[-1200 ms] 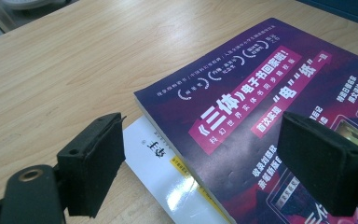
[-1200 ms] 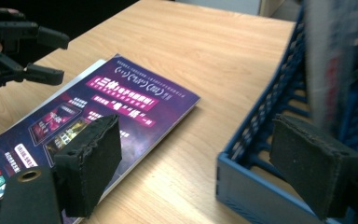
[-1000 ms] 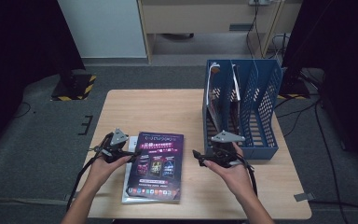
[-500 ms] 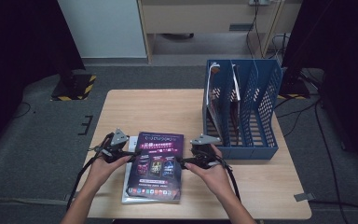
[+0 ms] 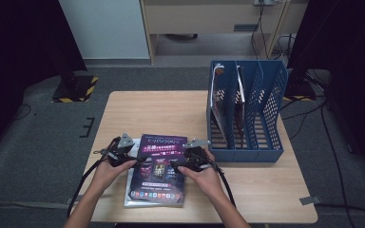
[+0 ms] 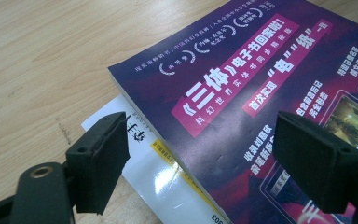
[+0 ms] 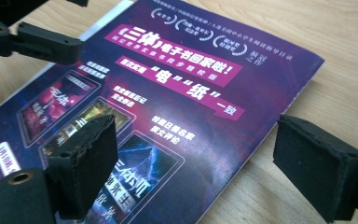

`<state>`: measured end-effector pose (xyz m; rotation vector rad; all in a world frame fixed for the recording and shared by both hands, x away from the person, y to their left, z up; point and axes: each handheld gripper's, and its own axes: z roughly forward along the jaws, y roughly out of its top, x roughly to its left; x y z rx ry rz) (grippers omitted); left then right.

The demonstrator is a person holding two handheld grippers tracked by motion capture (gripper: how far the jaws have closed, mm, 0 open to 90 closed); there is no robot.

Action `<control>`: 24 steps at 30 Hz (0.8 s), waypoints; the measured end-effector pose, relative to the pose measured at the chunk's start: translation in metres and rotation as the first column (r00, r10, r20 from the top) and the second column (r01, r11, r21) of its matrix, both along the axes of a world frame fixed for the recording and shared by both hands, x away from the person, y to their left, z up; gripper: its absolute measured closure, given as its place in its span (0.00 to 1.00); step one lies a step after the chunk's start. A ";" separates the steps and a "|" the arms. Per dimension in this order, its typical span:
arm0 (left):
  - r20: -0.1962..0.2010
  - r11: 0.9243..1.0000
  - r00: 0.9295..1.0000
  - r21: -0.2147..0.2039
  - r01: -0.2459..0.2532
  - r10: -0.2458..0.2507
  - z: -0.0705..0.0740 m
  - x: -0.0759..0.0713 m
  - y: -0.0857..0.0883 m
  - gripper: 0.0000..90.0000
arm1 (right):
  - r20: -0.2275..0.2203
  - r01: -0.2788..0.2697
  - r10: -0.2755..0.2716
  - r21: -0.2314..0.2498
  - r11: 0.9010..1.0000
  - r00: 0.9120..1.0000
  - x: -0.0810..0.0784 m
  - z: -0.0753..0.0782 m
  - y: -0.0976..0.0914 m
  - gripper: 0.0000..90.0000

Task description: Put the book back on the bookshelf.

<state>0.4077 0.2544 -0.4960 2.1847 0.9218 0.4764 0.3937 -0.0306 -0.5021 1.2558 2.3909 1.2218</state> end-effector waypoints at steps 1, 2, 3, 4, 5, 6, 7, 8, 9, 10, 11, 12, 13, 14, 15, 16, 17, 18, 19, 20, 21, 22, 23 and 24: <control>0.002 1.000 1.000 0.002 0.002 -0.002 0.000 0.000 0.000 0.21 | -0.004 0.001 -0.001 0.001 1.000 1.000 0.001 -0.002 0.000 0.16; 0.005 1.000 1.000 0.001 0.006 -0.006 -0.001 -0.001 0.000 0.23 | 0.001 0.002 -0.002 -0.004 1.000 1.000 0.002 -0.004 0.000 0.16; 0.001 1.000 1.000 -0.003 0.009 -0.009 -0.002 -0.001 -0.001 0.25 | 0.001 0.000 0.000 -0.007 1.000 1.000 0.003 -0.006 0.000 0.16; -0.006 1.000 1.000 -0.003 0.012 -0.012 -0.004 -0.001 -0.001 0.25 | -0.007 0.004 -0.004 -0.007 1.000 1.000 0.004 -0.006 0.000 0.16; -0.013 1.000 1.000 0.003 0.014 -0.014 -0.005 -0.001 -0.002 0.25 | -0.018 0.009 -0.009 -0.002 1.000 1.000 0.004 -0.007 0.000 0.16; -0.021 1.000 1.000 0.003 0.012 -0.012 -0.007 0.000 -0.003 0.26 | -0.021 0.009 -0.009 0.001 1.000 1.000 0.004 -0.008 0.000 0.16; -0.031 1.000 0.999 0.004 0.013 -0.013 -0.008 0.000 -0.004 0.26 | -0.014 0.010 -0.010 0.000 1.000 1.000 0.005 -0.009 0.000 0.16; -0.038 1.000 0.999 0.002 0.014 -0.014 -0.008 0.000 -0.004 0.26 | -0.022 0.012 -0.012 0.002 1.000 1.000 0.005 -0.010 0.001 0.16; -0.045 1.000 0.999 -0.002 0.016 -0.016 -0.009 0.000 -0.005 0.26 | -0.025 0.009 -0.009 0.004 1.000 1.000 0.005 -0.010 0.002 0.16; -0.049 1.000 0.999 0.002 0.016 -0.016 -0.009 0.000 -0.006 0.25 | -0.025 0.006 -0.006 -0.001 1.000 1.000 0.006 -0.011 0.003 0.15; -0.050 1.000 0.999 0.001 0.013 -0.013 -0.010 0.000 -0.006 0.25 | -0.037 0.007 -0.007 0.005 1.000 0.999 0.005 -0.011 0.004 0.15; -0.053 1.000 0.999 0.001 0.012 -0.012 -0.009 0.000 -0.006 0.25 | -0.036 0.009 -0.008 0.006 1.000 0.999 0.006 -0.012 0.005 0.15; -0.057 1.000 0.998 0.000 0.012 -0.012 -0.009 0.000 -0.005 0.25 | -0.033 0.009 -0.009 0.006 1.000 0.999 0.007 -0.013 0.005 0.15; -0.058 1.000 0.998 0.000 0.012 -0.012 -0.010 0.000 -0.005 0.25 | -0.035 0.011 -0.010 0.007 1.000 0.999 0.008 -0.014 0.006 0.14; -0.060 1.000 0.998 -0.002 0.011 -0.011 -0.010 -0.001 -0.005 0.26 | -0.038 0.009 -0.009 0.008 1.000 0.999 0.008 -0.015 0.006 0.14; -0.062 1.000 0.998 -0.004 0.012 -0.013 -0.010 -0.001 -0.006 0.27 | -0.043 0.008 -0.008 0.008 1.000 0.999 0.009 -0.016 0.006 0.14; -0.064 1.000 0.998 -0.005 0.015 -0.016 -0.009 -0.001 -0.006 0.28 | -0.039 0.009 -0.009 0.003 1.000 0.999 0.010 -0.017 0.006 0.14; -0.066 1.000 0.998 -0.008 0.018 -0.019 -0.009 -0.001 -0.006 0.30 | -0.053 0.012 -0.012 0.007 1.000 0.999 0.010 -0.017 0.006 0.14; -0.069 1.000 0.997 -0.014 0.021 -0.022 -0.010 -0.001 -0.005 0.30 | -0.060 0.015 -0.014 0.010 1.000 0.998 0.011 -0.018 0.006 0.13; -0.074 1.000 0.997 -0.019 0.017 -0.018 -0.010 -0.001 -0.005 0.31 | -0.051 0.011 -0.011 0.006 1.000 0.999 0.013 -0.020 0.005 0.13; -0.079 1.000 0.997 -0.022 0.016 -0.018 -0.010 -0.001 -0.004 0.31 | -0.053 0.014 -0.013 0.004 1.000 0.998 0.014 -0.021 0.005 0.13; -0.083 0.999 0.996 -0.029 0.013 -0.016 -0.011 -0.001 -0.004 0.31 | -0.058 0.019 -0.018 0.006 1.000 0.998 0.014 -0.022 0.005 0.13; -0.087 0.999 0.996 -0.035 0.009 -0.012 -0.011 0.000 -0.003 0.31 | -0.065 0.020 -0.020 0.008 1.000 0.998 0.015 -0.022 0.005 0.12; -0.094 0.999 0.996 -0.042 0.004 -0.008 -0.011 0.000 -0.003 0.31 | -0.062 0.018 -0.017 0.012 1.000 0.998 0.016 -0.023 0.004 0.12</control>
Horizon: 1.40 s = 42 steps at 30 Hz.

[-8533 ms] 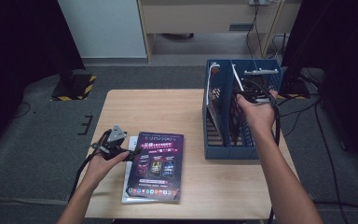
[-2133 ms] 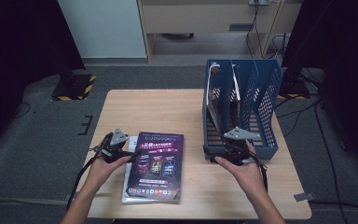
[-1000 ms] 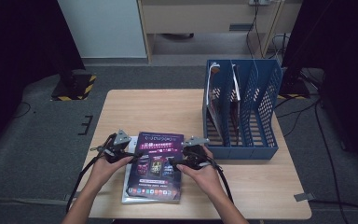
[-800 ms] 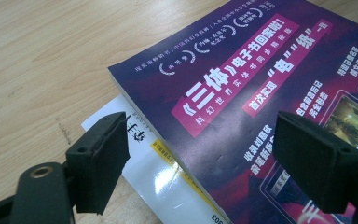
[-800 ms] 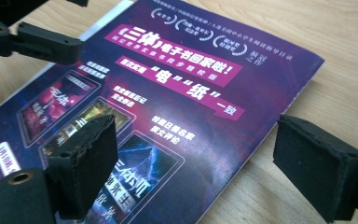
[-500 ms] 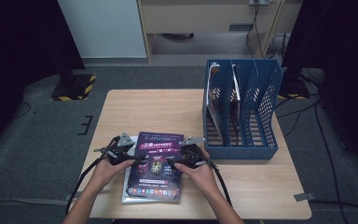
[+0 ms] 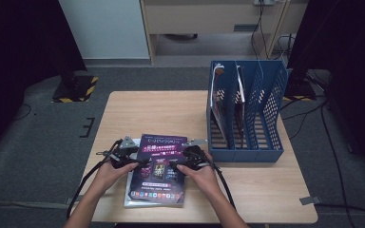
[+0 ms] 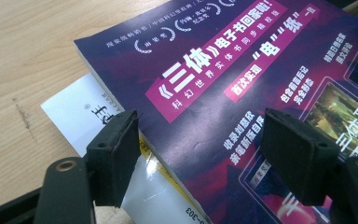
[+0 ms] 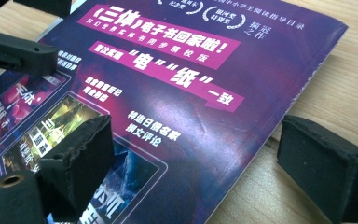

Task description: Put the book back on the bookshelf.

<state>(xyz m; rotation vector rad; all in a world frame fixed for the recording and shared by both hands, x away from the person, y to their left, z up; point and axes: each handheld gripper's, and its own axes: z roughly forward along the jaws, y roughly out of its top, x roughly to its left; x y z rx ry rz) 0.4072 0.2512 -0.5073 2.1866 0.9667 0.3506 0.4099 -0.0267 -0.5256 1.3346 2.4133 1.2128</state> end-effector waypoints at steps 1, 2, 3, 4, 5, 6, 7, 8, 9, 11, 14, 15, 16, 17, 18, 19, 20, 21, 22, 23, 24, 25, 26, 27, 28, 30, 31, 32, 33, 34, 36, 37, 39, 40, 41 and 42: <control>-0.003 1.000 1.000 -0.003 -0.002 0.002 0.000 0.000 0.000 0.31 | -0.018 0.008 -0.008 0.011 1.000 1.000 0.000 0.000 0.000 0.12; -0.005 1.000 1.000 -0.005 -0.001 0.001 0.000 0.000 0.000 0.31 | -0.029 0.011 -0.011 0.020 1.000 1.000 0.001 -0.001 0.000 0.12; -0.008 1.000 1.000 -0.007 -0.001 0.001 0.000 0.000 0.000 0.31 | -0.032 0.009 -0.009 0.028 1.000 0.999 0.002 -0.002 -0.001 0.12; -0.009 1.000 1.000 -0.009 -0.003 0.003 0.000 0.000 0.001 0.31 | -0.033 0.008 -0.006 0.033 0.999 0.999 0.003 -0.003 -0.002 0.12; -0.010 1.000 1.000 -0.010 -0.005 0.005 -0.001 0.000 0.001 0.31 | -0.039 0.011 -0.010 0.039 0.999 0.999 0.004 -0.003 -0.002 0.12; -0.013 1.000 1.000 -0.014 -0.008 0.007 -0.001 0.000 0.001 0.31 | -0.047 0.012 -0.010 0.042 0.999 0.999 0.004 -0.004 -0.002 0.11; -0.018 1.000 1.000 -0.017 -0.011 0.011 -0.001 0.000 0.001 0.31 | -0.044 0.009 -0.007 0.043 0.999 0.999 0.005 -0.004 -0.002 0.11; -0.022 1.000 1.000 -0.020 -0.015 0.015 -0.001 0.000 0.001 0.31 | -0.047 0.012 -0.010 0.044 0.999 0.999 0.005 -0.004 -0.002 0.11; -0.024 1.000 1.000 -0.023 -0.018 0.017 -0.001 0.000 0.002 0.31 | -0.049 0.012 -0.010 0.045 0.999 0.999 0.006 -0.004 -0.002 0.11; -0.031 0.999 0.999 -0.029 -0.026 0.025 -0.002 0.001 0.002 0.31 | -0.047 0.009 -0.007 0.040 0.999 0.999 0.006 -0.004 -0.002 0.13; -0.032 0.999 0.999 -0.028 -0.031 0.030 -0.002 0.000 0.002 0.31 | -0.055 0.022 -0.020 0.037 0.999 0.998 0.007 -0.001 -0.004 0.18; -0.032 0.999 0.999 -0.027 -0.032 0.031 -0.001 0.000 0.002 0.31 | -0.049 0.019 -0.018 0.031 0.999 0.999 0.007 0.001 -0.004 0.18; -0.032 0.999 0.999 -0.027 -0.033 0.032 -0.001 0.000 0.001 0.31 | -0.049 0.017 -0.016 0.027 0.999 0.999 0.006 0.002 -0.004 0.18; -0.034 0.999 0.999 -0.027 -0.033 0.032 -0.001 0.000 0.002 0.31 | -0.047 0.022 -0.021 0.020 1.000 0.999 0.006 0.004 -0.004 0.20; -0.035 0.999 0.999 -0.028 -0.033 0.032 -0.001 0.000 0.002 0.31 | -0.044 0.021 -0.020 0.019 1.000 0.999 0.006 0.006 -0.004 0.21; -0.037 0.999 0.999 -0.028 -0.032 0.031 -0.001 0.000 0.002 0.31 | -0.036 0.018 -0.017 0.019 1.000 0.999 0.006 0.007 -0.005 0.21; -0.038 0.999 0.999 -0.030 -0.032 0.031 -0.002 0.000 0.002 0.31 | -0.037 0.016 -0.015 0.024 1.000 0.999 0.005 0.009 -0.006 0.26; -0.039 0.999 0.999 -0.029 -0.032 0.031 -0.002 0.001 0.002 0.31 | -0.020 0.009 -0.008 0.043 0.999 1.000 0.004 0.012 -0.006 0.29; -0.039 0.999 0.999 -0.029 -0.032 0.031 -0.001 0.000 0.002 0.31 | -0.010 -0.004 0.005 0.066 0.998 1.000 0.003 0.017 -0.006 0.37; -0.039 0.999 0.999 -0.029 -0.032 0.031 -0.001 0.001 0.002 0.31 | -0.010 -0.025 0.026 0.095 0.995 1.000 0.002 0.021 -0.005 0.35; -0.040 0.999 0.999 -0.030 -0.032 0.031 -0.002 0.001 0.002 0.31 | -0.007 -0.054 0.055 0.114 0.992 0.998 0.001 0.026 -0.002 0.36; -0.038 0.999 0.999 -0.030 -0.032 0.031 -0.002 0.000 0.002 0.31 | -0.002 -0.073 0.074 0.104 0.992 0.997 0.001 0.030 0.002 0.35; -0.033 0.999 0.999 -0.031 -0.033 0.032 -0.002 0.000 0.002 0.31 | 0.011 -0.075 0.074 0.072 0.995 0.997 0.001 0.033 0.005 0.34; -0.033 0.999 0.999 -0.032 -0.034 0.033 -0.002 0.000 0.002 0.31 | 0.013 -0.081 0.081 0.050 0.995 0.997 0.001 0.036 0.006 0.32; -0.033 0.999 0.999 -0.031 -0.034 0.033 -0.002 0.000 0.002 0.31 | 0.015 -0.085 0.085 0.037 0.996 0.996 0.002 0.035 0.005 0.30; -0.035 0.999 0.999 -0.026 -0.027 0.026 -0.001 0.001 0.002 0.31 | 0.010 -0.058 0.058 0.019 0.998 0.998 0.004 0.034 -0.002 0.27; -0.039 0.999 0.999 -0.029 -0.030 0.029 -0.002 0.001 0.002 0.30 | 0.007 -0.038 0.037 0.027 0.999 0.999 0.005 0.033 -0.006 0.26; -0.040 0.999 0.999 -0.030 -0.031 0.030 -0.002 0.001 0.002 0.30 | -0.002 -0.020 0.021 0.029 0.999 1.000 0.007 0.031 -0.010 0.25; -0.039 0.999 0.999 -0.029 -0.031 0.030 -0.002 0.001 0.002 0.30 | -0.003 -0.013 0.013 0.027 1.000 1.000 0.008 0.029 -0.012 0.25; -0.034 0.999 0.999 -0.025 -0.030 0.029 -0.002 0.001 0.002 0.30 | -0.001 -0.013 0.013 0.021 1.000 1.000 0.009 0.026 -0.013 0.26; -0.030 0.999 0.999 -0.021 -0.031 0.031 -0.001 0.000 0.001 0.30 | 0.020 -0.020 0.020 0.003 1.000 1.000 0.009 0.025 -0.012 0.23; -0.029 0.999 0.999 -0.020 -0.031 0.030 -0.001 0.000 0.001 0.30 | 0.007 -0.015 0.015 0.010 1.000 1.000 0.009 0.025 -0.010 0.22; -0.028 0.999 0.999 -0.018 -0.028 0.028 -0.001 0.000 0.001 0.30 | 0.012 -0.014 0.014 0.000 1.000 1.000 0.008 0.025 -0.008 0.20; -0.028 0.999 0.999 -0.017 -0.028 0.028 -0.001 0.000 0.001 0.30 | 0.008 -0.005 0.005 -0.001 1.000 1.000 0.008 0.024 -0.007 0.19; -0.027 0.999 0.999 -0.017 -0.028 0.028 -0.001 0.000 0.001 0.30 | 0.008 -0.005 0.005 -0.002 1.000 1.000 0.008 0.024 -0.007 0.18; -0.027 0.999 0.999 -0.017 -0.028 0.028 -0.001 0.000 0.001 0.30 | 0.014 -0.008 0.008 -0.005 1.000 1.000 0.009 0.022 -0.006 0.18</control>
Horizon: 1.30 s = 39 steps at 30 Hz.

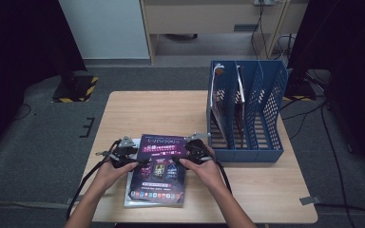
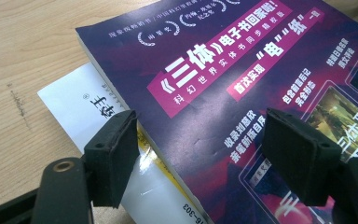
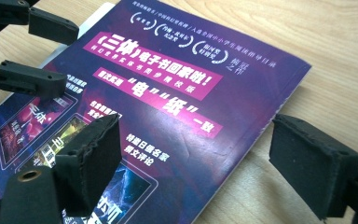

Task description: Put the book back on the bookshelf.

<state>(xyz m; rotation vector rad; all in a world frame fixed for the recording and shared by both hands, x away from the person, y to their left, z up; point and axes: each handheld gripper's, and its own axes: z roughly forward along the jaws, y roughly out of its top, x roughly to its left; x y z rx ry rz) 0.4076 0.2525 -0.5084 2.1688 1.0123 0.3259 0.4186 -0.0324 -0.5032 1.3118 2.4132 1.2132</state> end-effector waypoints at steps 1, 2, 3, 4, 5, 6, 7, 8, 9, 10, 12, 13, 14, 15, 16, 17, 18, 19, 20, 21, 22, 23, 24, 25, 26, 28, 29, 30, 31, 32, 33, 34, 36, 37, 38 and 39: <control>0.001 1.000 1.000 0.001 0.000 0.000 0.000 0.000 0.000 0.30 | 0.000 0.004 -0.004 -0.005 1.000 1.000 0.000 -0.001 0.001 0.17; 0.001 1.000 1.000 0.001 -0.003 0.003 0.000 -0.001 0.000 0.30 | -0.003 0.008 -0.008 -0.010 1.000 1.000 -0.001 -0.002 0.003 0.17; 0.003 1.000 1.000 0.002 -0.003 0.003 0.000 -0.001 -0.001 0.30 | 0.000 0.006 -0.006 -0.014 1.000 1.000 0.000 -0.003 0.004 0.16; 0.005 1.000 1.000 0.005 -0.001 0.001 0.000 -0.001 -0.001 0.30 | -0.014 0.017 -0.017 -0.016 1.000 1.000 -0.001 -0.004 0.006 0.16; 0.004 1.000 1.000 0.005 0.000 0.000 0.000 0.000 -0.001 0.30 | -0.007 0.011 -0.011 -0.020 1.000 1.000 0.000 -0.005 0.007 0.16; 0.004 1.000 1.000 0.005 0.000 0.000 0.000 0.000 -0.001 0.30 | -0.009 0.014 -0.014 -0.021 1.000 1.000 0.000 -0.007 0.008 0.15; 0.004 1.000 1.000 0.006 0.000 0.000 0.000 0.000 -0.001 0.30 | -0.012 0.015 -0.015 -0.023 1.000 1.000 0.000 -0.008 0.009 0.15; 0.005 1.000 1.000 0.006 0.000 0.000 0.000 -0.001 -0.001 0.30 | -0.018 0.017 -0.017 -0.021 1.000 1.000 0.001 -0.009 0.010 0.15; 0.005 1.000 1.000 0.006 -0.001 0.001 0.000 -0.001 -0.001 0.30 | -0.019 0.014 -0.015 -0.027 1.000 1.000 0.002 -0.011 0.011 0.15; 0.006 1.000 1.000 0.007 -0.001 0.001 0.000 -0.001 -0.001 0.30 | -0.021 0.018 -0.019 -0.027 0.999 1.000 0.002 -0.012 0.012 0.13; 0.008 1.000 1.000 0.008 -0.003 0.003 0.000 -0.001 -0.001 0.30 | -0.023 0.028 -0.028 -0.033 0.999 0.999 0.003 -0.014 0.014 0.13; 0.008 1.000 1.000 0.008 -0.003 0.003 0.000 -0.001 -0.001 0.30 | -0.024 0.027 -0.028 -0.034 0.999 0.999 0.003 -0.014 0.014 0.13; 0.006 1.000 1.000 0.007 -0.005 0.004 0.000 -0.001 -0.001 0.30 | -0.023 0.031 -0.032 -0.032 0.999 0.999 0.004 -0.014 0.013 0.13; 0.008 1.000 1.000 0.009 -0.003 0.003 0.000 -0.001 -0.001 0.30 | -0.024 0.032 -0.032 -0.033 0.999 0.999 0.005 -0.015 0.013 0.13; 0.007 1.000 1.000 0.007 -0.004 0.004 0.000 -0.001 -0.001 0.30 | -0.028 0.032 -0.033 -0.031 0.999 0.999 0.005 -0.016 0.013 0.13; 0.008 1.000 1.000 0.009 -0.003 0.003 0.000 -0.001 -0.001 0.30 | -0.038 0.039 -0.041 -0.029 0.999 0.998 0.006 -0.016 0.013 0.13; 0.008 1.000 1.000 0.009 -0.003 0.003 0.001 -0.001 -0.001 0.30 | -0.036 0.038 -0.039 -0.029 0.999 0.999 0.007 -0.017 0.012 0.13; 0.008 1.000 1.000 0.009 -0.003 0.003 0.001 -0.001 -0.001 0.30 | -0.037 0.039 -0.040 -0.028 0.999 0.999 0.007 -0.018 0.012 0.12; 0.007 1.000 1.000 0.008 -0.005 0.005 0.001 -0.001 -0.001 0.30 | -0.043 0.049 -0.050 -0.025 0.999 0.998 0.007 -0.018 0.013 0.12; 0.008 1.000 1.000 0.008 -0.003 0.003 0.001 -0.001 -0.001 0.30 | -0.040 0.047 -0.048 -0.025 0.999 0.998 0.008 -0.019 0.013 0.11; 0.010 1.000 1.000 0.010 -0.002 0.002 0.001 -0.002 -0.001 0.30 | -0.042 0.047 -0.048 -0.021 0.999 0.998 0.009 -0.019 0.012 0.11; 0.012 1.000 1.000 0.011 0.000 0.000 0.001 -0.002 -0.001 0.30 | -0.051 0.053 -0.054 -0.016 0.998 0.997 0.009 -0.020 0.012 0.10; 0.009 1.000 1.000 0.012 0.005 -0.005 0.001 -0.002 -0.001 0.30 | -0.054 0.052 -0.053 -0.016 0.999 0.997 0.010 -0.020 0.012 0.10; 0.007 1.000 1.000 0.012 0.010 -0.010 0.001 -0.002 -0.001 0.30 | -0.062 0.052 -0.052 -0.005 0.999 0.997 0.011 -0.021 0.011 0.10; 0.006 1.000 1.000 0.012 0.011 -0.011 0.001 -0.002 -0.001 0.30 | -0.076 0.055 -0.054 0.006 0.998 0.996 0.011 -0.023 0.010 0.10; 0.006 1.000 1.000 0.011 0.010 -0.010 0.001 -0.002 -0.001 0.30 | -0.084 0.056 -0.054 0.019 0.998 0.995 0.012 -0.024 0.010 0.10; 0.003 1.000 1.000 0.010 0.009 -0.009 0.001 -0.002 -0.001 0.30 | -0.079 0.058 -0.056 0.019 0.998 0.995 0.012 -0.024 0.010 0.10; 0.002 1.000 1.000 0.009 0.008 -0.008 0.001 -0.002 -0.001 0.30 | -0.080 0.058 -0.056 0.019 0.998 0.995 0.012 -0.024 0.010 0.10; 0.001 1.000 1.000 0.008 0.008 -0.008 0.001 -0.002 -0.001 0.30 | -0.081 0.058 -0.056 0.018 0.998 0.995 0.012 -0.024 0.010 0.10; 0.001 1.000 1.000 0.007 0.008 -0.008 0.001 -0.002 -0.001 0.30 | -0.082 0.055 -0.054 0.017 0.998 0.995 0.012 -0.024 0.010 0.11; -0.001 1.000 1.000 0.007 0.006 -0.006 0.001 -0.002 -0.001 0.30 | -0.087 0.056 -0.054 0.016 0.998 0.995 0.012 -0.023 0.009 0.11; -0.002 1.000 1.000 0.007 0.006 -0.006 0.001 -0.002 -0.001 0.30 | -0.093 0.059 -0.057 0.017 0.998 0.994 0.012 -0.023 0.010 0.12; -0.006 1.000 1.000 0.008 0.005 -0.005 0.001 -0.002 0.000 0.30 | -0.085 0.066 -0.065 0.014 0.998 0.994 0.012 -0.022 0.009 0.15; -0.007 1.000 1.000 0.008 0.005 -0.005 0.001 -0.002 0.000 0.30 | -0.084 0.069 -0.068 0.013 0.998 0.994 0.012 -0.021 0.009 0.17; -0.010 1.000 1.000 0.008 0.004 -0.004 0.001 -0.002 0.000 0.30 | -0.084 0.072 -0.071 0.012 0.997 0.994 0.012 -0.020 0.010 0.21; -0.013 1.000 1.000 0.008 0.005 -0.004 0.001 -0.002 0.000 0.30 | -0.092 0.060 -0.057 0.026 0.998 0.994 0.011 -0.019 0.010 0.25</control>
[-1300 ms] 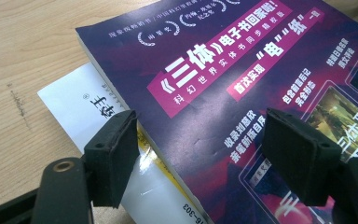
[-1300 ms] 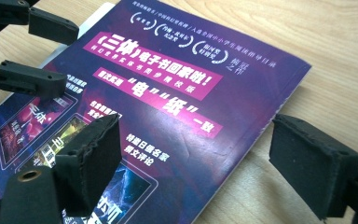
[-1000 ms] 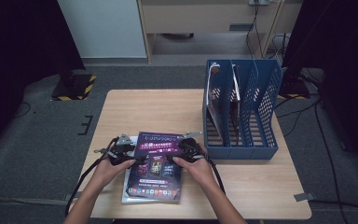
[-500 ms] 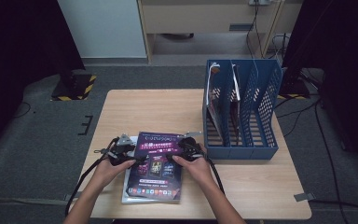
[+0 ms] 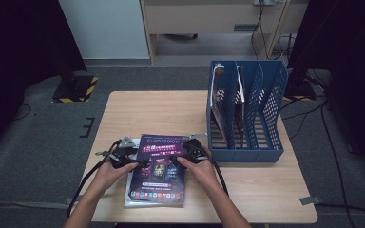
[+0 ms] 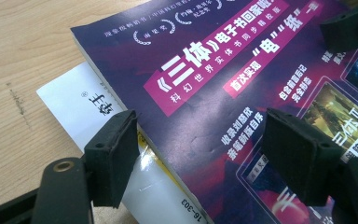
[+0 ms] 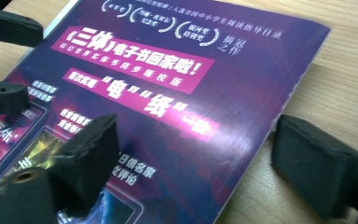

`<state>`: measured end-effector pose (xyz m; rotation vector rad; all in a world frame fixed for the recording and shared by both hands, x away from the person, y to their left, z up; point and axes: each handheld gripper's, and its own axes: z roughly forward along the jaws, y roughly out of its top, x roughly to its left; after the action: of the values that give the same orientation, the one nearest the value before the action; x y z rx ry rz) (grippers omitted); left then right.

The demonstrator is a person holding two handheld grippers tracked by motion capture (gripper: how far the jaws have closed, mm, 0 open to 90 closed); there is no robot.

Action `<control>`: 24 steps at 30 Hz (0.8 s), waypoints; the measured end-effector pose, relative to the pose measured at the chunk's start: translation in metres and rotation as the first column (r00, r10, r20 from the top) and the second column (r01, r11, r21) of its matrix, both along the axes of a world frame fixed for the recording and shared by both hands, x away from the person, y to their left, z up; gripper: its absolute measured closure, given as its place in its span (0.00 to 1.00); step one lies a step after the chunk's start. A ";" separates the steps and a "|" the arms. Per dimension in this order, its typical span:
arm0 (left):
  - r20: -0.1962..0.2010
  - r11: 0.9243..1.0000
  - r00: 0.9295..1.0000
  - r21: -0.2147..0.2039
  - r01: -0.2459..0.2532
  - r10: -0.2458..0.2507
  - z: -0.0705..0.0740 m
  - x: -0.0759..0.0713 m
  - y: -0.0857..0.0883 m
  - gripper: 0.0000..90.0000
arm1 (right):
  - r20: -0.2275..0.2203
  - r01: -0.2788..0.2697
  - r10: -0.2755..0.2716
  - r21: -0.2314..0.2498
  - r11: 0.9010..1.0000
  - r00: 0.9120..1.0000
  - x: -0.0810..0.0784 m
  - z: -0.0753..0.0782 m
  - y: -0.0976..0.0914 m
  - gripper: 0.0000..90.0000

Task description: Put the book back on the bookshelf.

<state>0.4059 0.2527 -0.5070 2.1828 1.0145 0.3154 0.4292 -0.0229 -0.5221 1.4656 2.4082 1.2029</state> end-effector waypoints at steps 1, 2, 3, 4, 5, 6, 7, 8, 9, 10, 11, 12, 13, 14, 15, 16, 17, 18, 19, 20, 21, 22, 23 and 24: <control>-0.001 1.000 1.000 0.000 0.002 -0.002 0.000 0.000 0.000 0.30 | 0.005 -0.007 0.007 0.012 1.000 1.000 -0.001 0.001 0.002 0.25; -0.003 1.000 1.000 0.000 0.003 -0.003 0.000 0.000 0.001 0.30 | 0.018 -0.014 0.014 0.006 1.000 1.000 -0.003 0.003 0.004 0.26; -0.005 1.000 1.000 0.000 0.003 -0.003 0.000 0.000 0.002 0.30 | 0.017 -0.026 0.025 0.013 1.000 1.000 -0.004 0.004 0.006 0.26; -0.004 1.000 1.000 0.001 0.003 -0.003 0.000 0.000 0.002 0.30 | 0.011 -0.026 0.026 0.019 0.999 1.000 -0.004 0.005 0.008 0.27; -0.003 1.000 1.000 0.004 0.005 -0.005 0.000 0.000 0.002 0.30 | 0.020 -0.029 0.029 0.009 1.000 0.999 -0.005 0.006 0.009 0.27; -0.004 1.000 1.000 0.003 0.003 -0.003 0.000 0.000 0.002 0.30 | 0.032 -0.030 0.030 0.006 1.000 0.999 -0.005 0.007 0.010 0.26; -0.006 1.000 1.000 0.001 0.004 -0.004 0.000 0.000 0.002 0.30 | 0.036 -0.032 0.031 0.012 0.999 0.999 -0.005 0.009 0.011 0.26; -0.007 1.000 1.000 -0.002 0.003 -0.003 0.000 0.000 0.003 0.30 | 0.034 -0.033 0.032 0.019 0.999 0.999 -0.006 0.011 0.010 0.26; -0.009 1.000 1.000 -0.005 0.003 -0.003 0.000 0.000 0.003 0.30 | 0.038 -0.038 0.037 0.024 0.999 0.999 -0.006 0.014 0.010 0.26; -0.009 1.000 1.000 -0.007 0.001 -0.001 0.000 0.000 0.004 0.30 | 0.041 -0.044 0.043 0.024 0.999 0.998 -0.006 0.016 0.011 0.26; -0.009 1.000 1.000 -0.007 0.001 -0.001 0.000 0.000 0.004 0.29 | 0.047 -0.055 0.054 0.018 0.998 0.997 -0.006 0.019 0.012 0.26; -0.009 1.000 1.000 -0.006 0.001 -0.001 0.000 0.000 0.004 0.30 | 0.051 -0.062 0.061 0.015 0.998 0.997 -0.006 0.021 0.012 0.26; -0.009 1.000 1.000 -0.006 0.000 0.000 0.000 0.000 0.004 0.29 | 0.050 -0.066 0.065 0.021 0.998 0.997 -0.006 0.024 0.013 0.27; -0.011 1.000 1.000 -0.006 -0.002 0.002 0.000 0.000 0.004 0.29 | 0.052 -0.070 0.069 0.027 0.997 0.996 -0.005 0.026 0.013 0.27; -0.010 1.000 1.000 -0.005 -0.002 0.002 0.000 0.000 0.004 0.29 | 0.058 -0.078 0.076 0.027 0.997 0.995 -0.005 0.028 0.014 0.29; -0.010 1.000 1.000 -0.005 -0.002 0.002 0.000 0.000 0.004 0.29 | 0.060 -0.084 0.082 0.029 0.996 0.995 -0.004 0.031 0.014 0.31; -0.010 1.000 1.000 -0.004 -0.003 0.003 0.000 0.000 0.004 0.29 | 0.065 -0.093 0.090 0.032 0.995 0.994 -0.003 0.032 0.014 0.33; -0.010 1.000 1.000 -0.003 -0.003 0.003 0.000 0.000 0.005 0.29 | 0.061 -0.102 0.100 0.035 0.994 0.993 -0.002 0.034 0.014 0.35; -0.011 1.000 1.000 -0.003 -0.003 0.003 0.000 0.000 0.005 0.29 | 0.061 -0.110 0.108 0.036 0.993 0.992 -0.001 0.037 0.014 0.37; -0.012 1.000 1.000 -0.004 -0.004 0.004 0.000 0.000 0.005 0.29 | 0.066 -0.122 0.119 0.037 0.992 0.991 0.000 0.039 0.014 0.39; -0.012 1.000 1.000 -0.004 -0.004 0.004 0.000 0.000 0.005 0.28 | 0.063 -0.130 0.128 0.039 0.991 0.990 0.001 0.042 0.015 0.41; -0.011 1.000 1.000 -0.002 -0.002 0.002 0.000 0.001 0.006 0.28 | 0.069 -0.143 0.140 0.040 0.989 0.988 0.002 0.044 0.015 0.42; -0.010 1.000 1.000 -0.002 -0.002 0.002 0.000 0.001 0.006 0.28 | 0.060 -0.148 0.146 0.036 0.988 0.987 0.003 0.046 0.016 0.44; -0.010 1.000 1.000 -0.001 -0.003 0.003 0.000 0.000 0.006 0.28 | 0.066 -0.156 0.154 0.024 0.987 0.986 0.004 0.048 0.017 0.46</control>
<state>0.4063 0.2584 -0.5071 2.1838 1.0227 0.3057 0.4333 -0.0055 -0.4740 1.2455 2.5116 1.3003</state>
